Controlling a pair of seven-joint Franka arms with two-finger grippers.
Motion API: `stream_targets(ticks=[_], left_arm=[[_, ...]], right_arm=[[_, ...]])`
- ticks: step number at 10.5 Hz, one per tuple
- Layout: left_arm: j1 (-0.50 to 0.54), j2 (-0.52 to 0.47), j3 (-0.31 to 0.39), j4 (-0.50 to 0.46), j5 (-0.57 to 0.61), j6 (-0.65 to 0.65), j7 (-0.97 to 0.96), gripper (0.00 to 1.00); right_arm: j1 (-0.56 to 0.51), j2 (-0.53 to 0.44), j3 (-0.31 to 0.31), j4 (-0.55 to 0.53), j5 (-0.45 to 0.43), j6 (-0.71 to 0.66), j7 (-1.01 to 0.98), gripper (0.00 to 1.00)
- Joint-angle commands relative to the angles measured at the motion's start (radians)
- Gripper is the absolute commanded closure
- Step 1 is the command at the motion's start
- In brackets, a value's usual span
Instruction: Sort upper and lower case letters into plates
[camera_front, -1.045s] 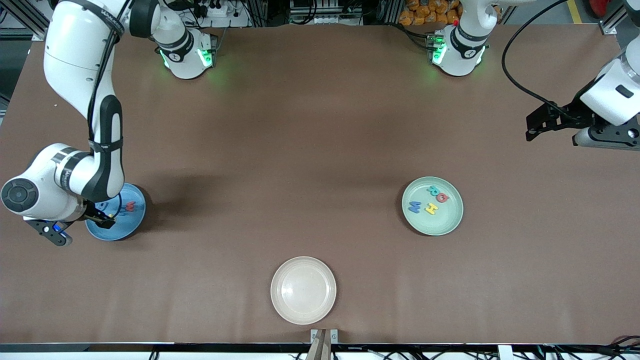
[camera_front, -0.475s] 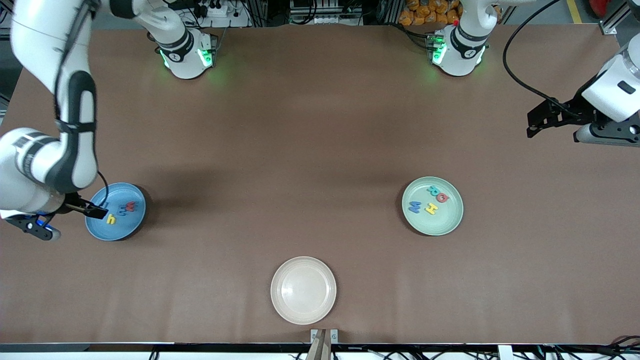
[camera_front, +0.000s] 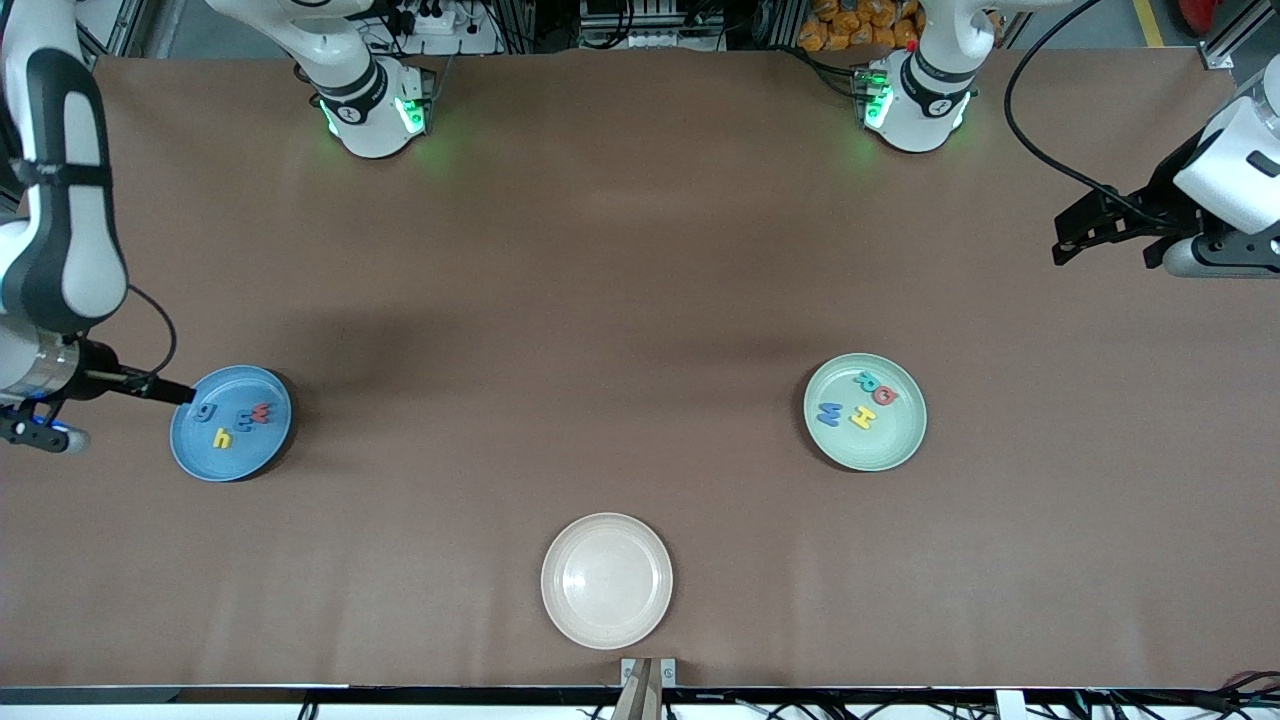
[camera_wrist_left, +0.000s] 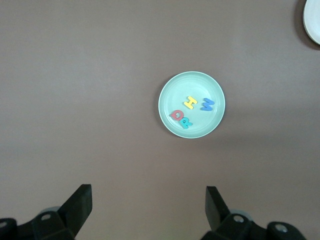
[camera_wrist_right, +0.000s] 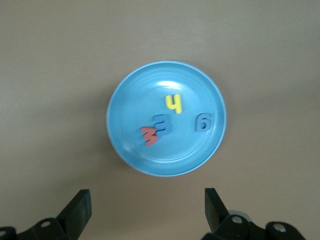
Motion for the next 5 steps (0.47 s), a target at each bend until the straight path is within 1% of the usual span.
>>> stream_targets(ticks=[1,2,3,4,5], left_arm=[[0.001,-0.015,0.01,-0.002,-0.02,-0.013,-0.016,0.0],[0.007,-0.015,0.018,-0.002,-0.019,-0.015,-0.007,0.0],[0.007,-0.015,0.021,-0.002,-0.012,-0.013,-0.005,0.0],[0.007,-0.015,0.022,-0.002,0.0,-0.015,-0.005,0.0],[0.007,-0.015,0.022,-0.002,0.006,-0.013,0.0,0.0]], right_arm=[[-0.032,-0.174,0.084,-0.174,-0.045,0.009,-0.033,0.0],[-0.033,-0.22,0.1,-0.202,-0.046,0.009,-0.057,0.0],[-0.039,-0.237,0.121,-0.192,-0.056,-0.006,-0.096,0.0],[-0.059,-0.243,0.139,-0.154,-0.057,-0.014,-0.129,0.0],[-0.075,-0.248,0.143,-0.112,-0.057,-0.04,-0.162,0.0]])
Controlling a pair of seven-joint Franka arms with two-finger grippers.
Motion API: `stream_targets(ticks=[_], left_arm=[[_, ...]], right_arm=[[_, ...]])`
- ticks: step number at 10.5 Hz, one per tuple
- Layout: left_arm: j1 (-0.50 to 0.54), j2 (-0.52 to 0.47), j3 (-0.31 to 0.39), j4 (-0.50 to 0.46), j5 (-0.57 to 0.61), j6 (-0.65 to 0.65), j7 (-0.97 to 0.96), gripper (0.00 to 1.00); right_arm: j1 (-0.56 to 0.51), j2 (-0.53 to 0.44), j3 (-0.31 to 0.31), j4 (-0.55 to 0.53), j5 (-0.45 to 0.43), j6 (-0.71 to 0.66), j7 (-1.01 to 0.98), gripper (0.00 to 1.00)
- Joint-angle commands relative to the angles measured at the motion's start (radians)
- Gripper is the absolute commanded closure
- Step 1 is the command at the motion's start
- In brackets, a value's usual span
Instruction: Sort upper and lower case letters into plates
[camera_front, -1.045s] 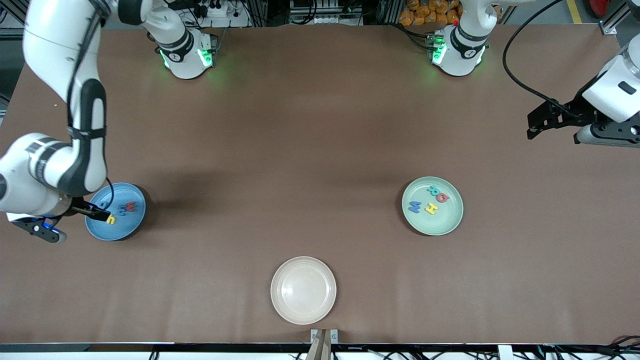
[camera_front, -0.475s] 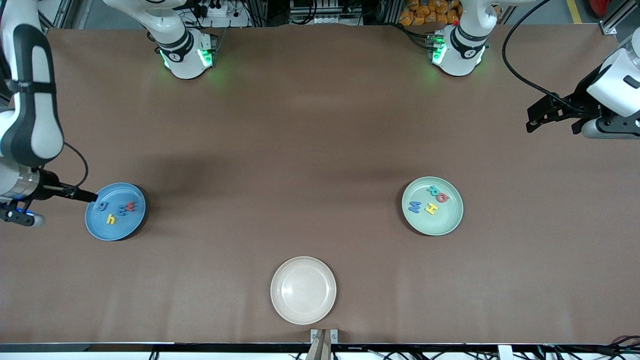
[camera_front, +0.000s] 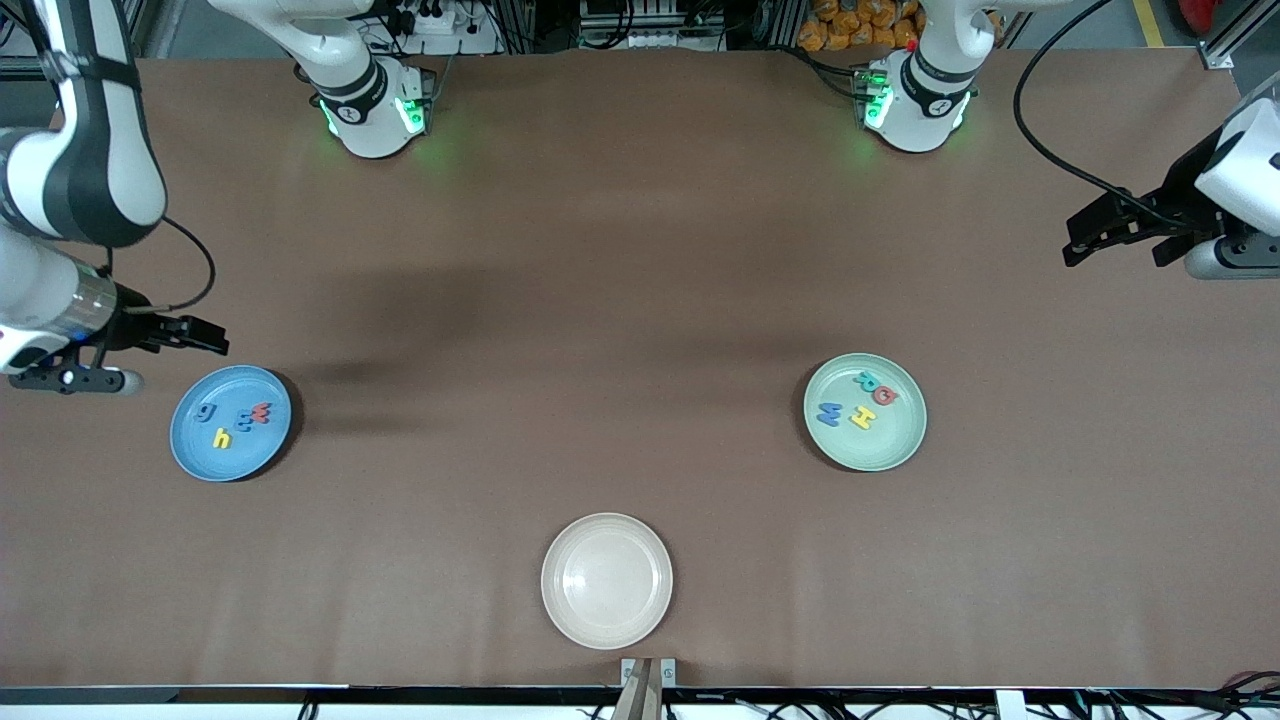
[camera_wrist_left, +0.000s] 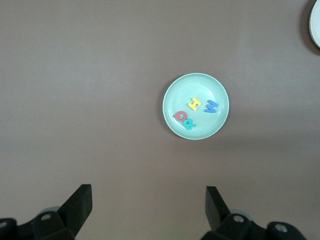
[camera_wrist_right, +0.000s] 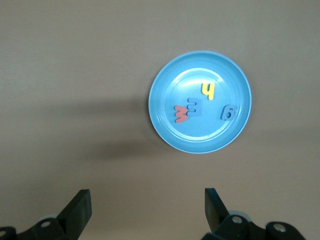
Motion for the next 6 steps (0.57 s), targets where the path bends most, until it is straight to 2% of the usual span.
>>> stream_targets(ticks=[1,6], left_arm=[[0.001,-0.014,0.001,-0.002,0.005,-0.013,0.003,0.0],[0.002,-0.013,0.002,-0.002,0.005,-0.013,0.024,0.0]], right_arm=[[-0.072,-0.033,0.039,0.084,-0.017,-0.077,-0.06,0.0],[-0.072,-0.029,0.055,0.379,0.026,-0.348,-0.121,0.0]])
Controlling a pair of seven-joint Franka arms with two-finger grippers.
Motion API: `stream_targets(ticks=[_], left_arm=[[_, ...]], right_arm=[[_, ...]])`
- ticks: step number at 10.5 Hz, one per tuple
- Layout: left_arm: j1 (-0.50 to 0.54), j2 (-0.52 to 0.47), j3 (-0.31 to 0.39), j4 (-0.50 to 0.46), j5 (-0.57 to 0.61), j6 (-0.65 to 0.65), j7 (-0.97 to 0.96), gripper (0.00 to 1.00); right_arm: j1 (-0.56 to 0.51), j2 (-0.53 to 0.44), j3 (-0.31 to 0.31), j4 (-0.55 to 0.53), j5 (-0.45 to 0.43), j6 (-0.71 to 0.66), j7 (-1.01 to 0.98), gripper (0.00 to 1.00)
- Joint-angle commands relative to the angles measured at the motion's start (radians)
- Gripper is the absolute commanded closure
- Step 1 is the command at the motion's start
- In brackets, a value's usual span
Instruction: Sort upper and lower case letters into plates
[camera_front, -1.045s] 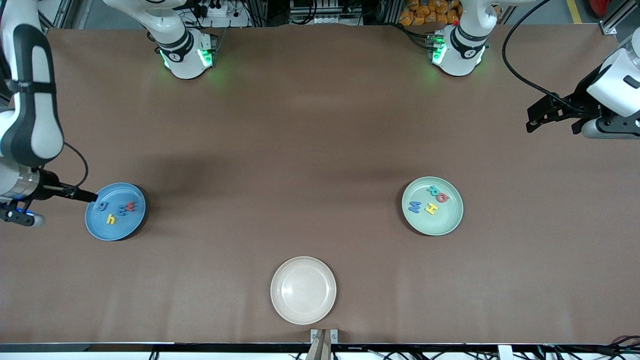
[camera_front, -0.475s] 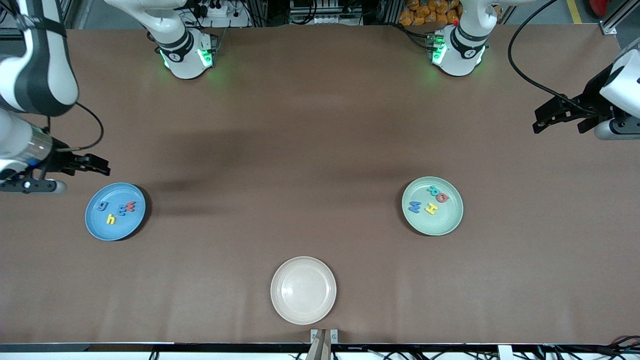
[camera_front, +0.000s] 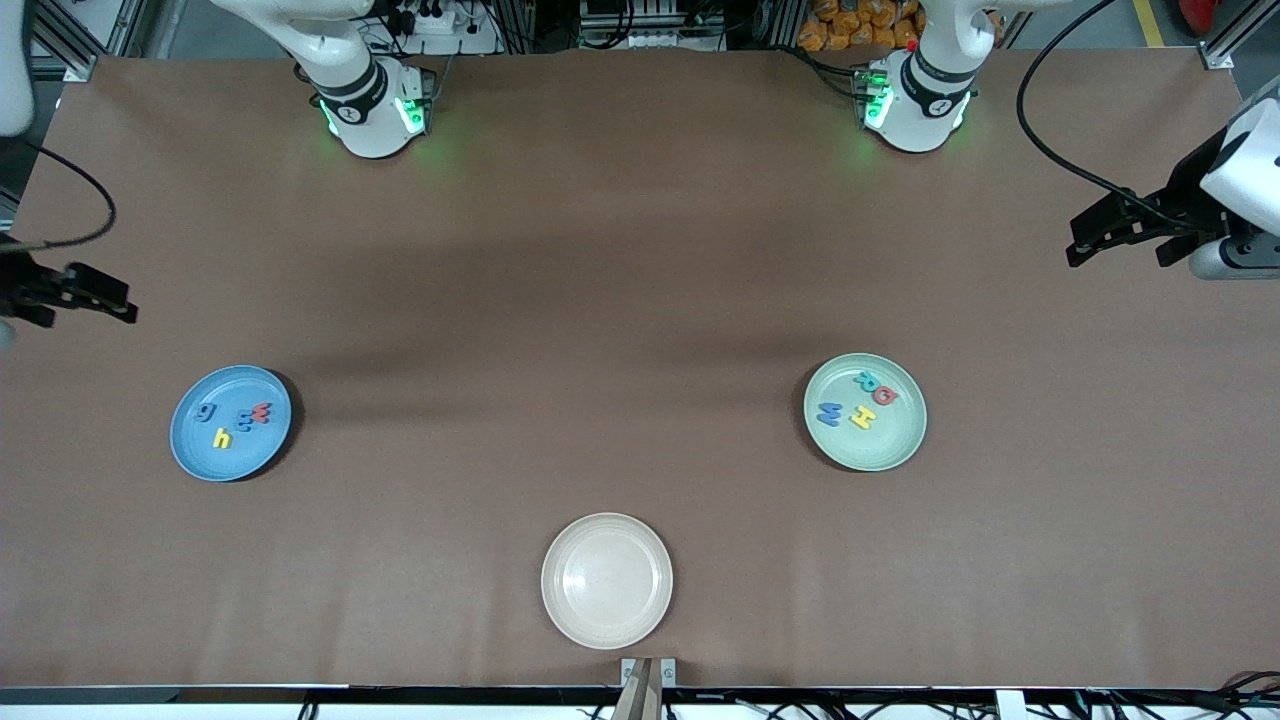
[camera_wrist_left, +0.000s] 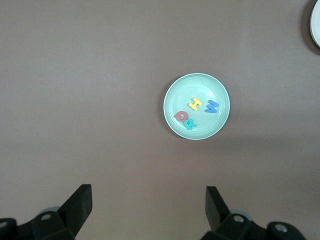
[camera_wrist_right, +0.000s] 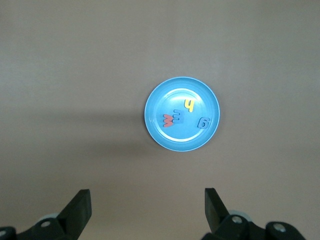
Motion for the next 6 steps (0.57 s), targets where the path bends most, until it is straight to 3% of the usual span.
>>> stream_targets(ticks=[1,6], left_arm=[[0.002,-0.013,0.001,-0.002,0.003,-0.013,0.018,0.0],[0.002,-0.011,0.0,-0.002,0.003,-0.013,0.02,0.0]], right_arm=[[-0.02,0.011,0.048,0.121,0.019,-0.089,-0.053,0.0],[-0.023,0.008,0.062,0.158,0.021,-0.132,-0.006,0.0]])
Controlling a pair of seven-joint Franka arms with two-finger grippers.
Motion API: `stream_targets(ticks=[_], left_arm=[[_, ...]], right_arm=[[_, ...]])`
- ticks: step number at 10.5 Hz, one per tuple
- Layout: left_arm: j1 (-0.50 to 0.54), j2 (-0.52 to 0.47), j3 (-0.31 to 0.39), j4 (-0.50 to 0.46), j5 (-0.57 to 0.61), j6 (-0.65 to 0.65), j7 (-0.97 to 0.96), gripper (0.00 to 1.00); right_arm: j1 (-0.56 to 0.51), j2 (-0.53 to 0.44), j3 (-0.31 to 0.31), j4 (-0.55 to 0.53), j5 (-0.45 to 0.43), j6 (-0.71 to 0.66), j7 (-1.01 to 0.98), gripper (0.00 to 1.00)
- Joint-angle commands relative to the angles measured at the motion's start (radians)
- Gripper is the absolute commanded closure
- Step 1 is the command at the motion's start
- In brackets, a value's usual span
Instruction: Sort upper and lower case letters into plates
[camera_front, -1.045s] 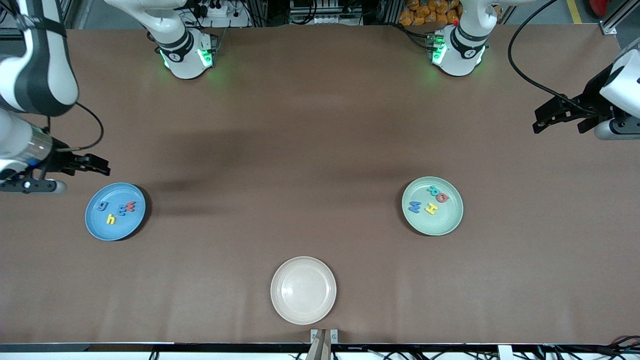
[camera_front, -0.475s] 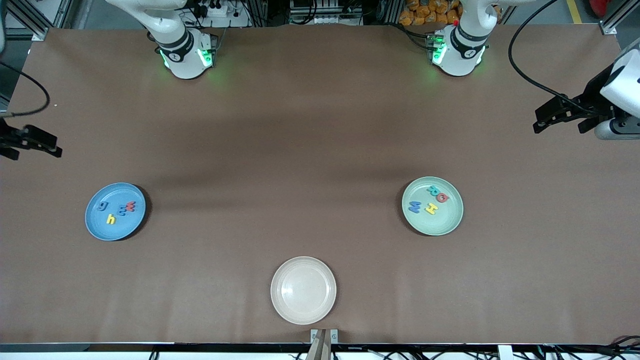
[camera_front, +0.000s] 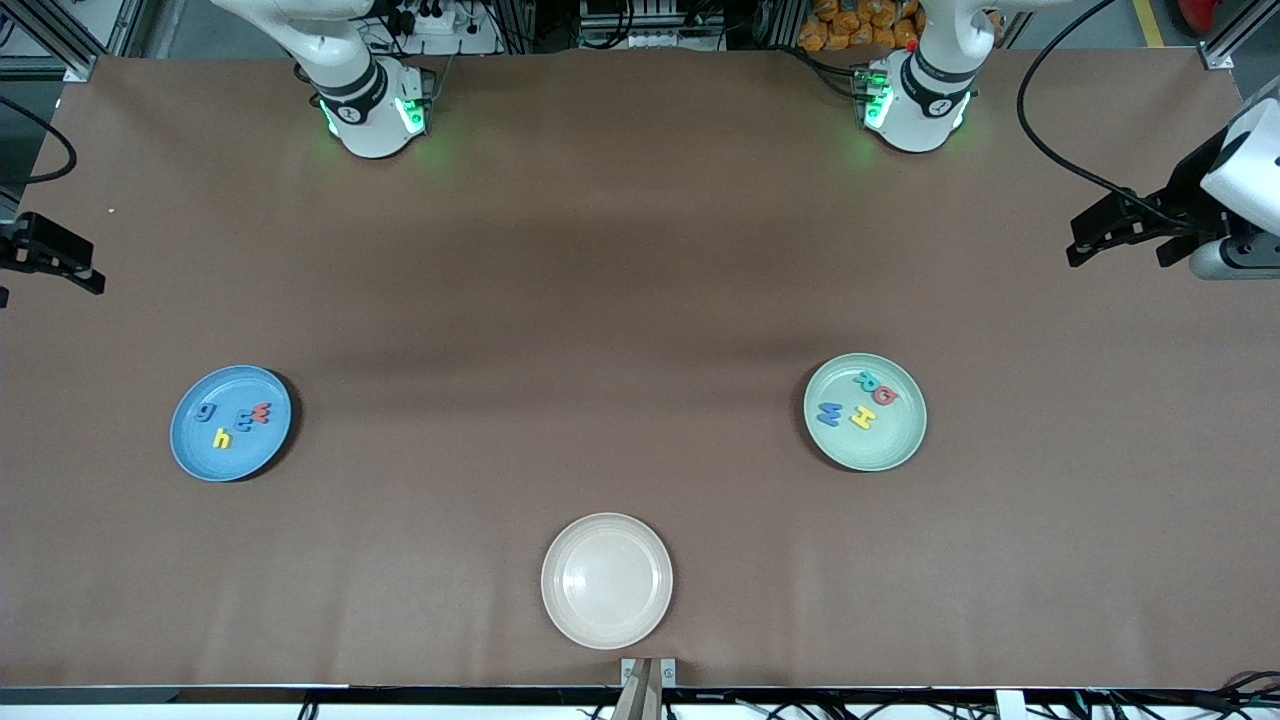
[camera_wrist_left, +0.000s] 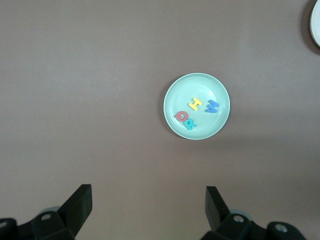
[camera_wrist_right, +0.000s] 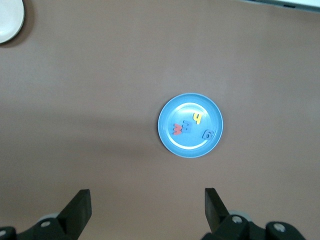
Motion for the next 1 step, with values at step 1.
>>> stream_targets(ticks=[1], left_arm=[[0.002,-0.011,0.001,-0.002,0.003,-0.013,0.018,0.0]], right_arm=[[-0.019,0.004,0.018,0.024,0.016,-0.032,0.067,0.0]])
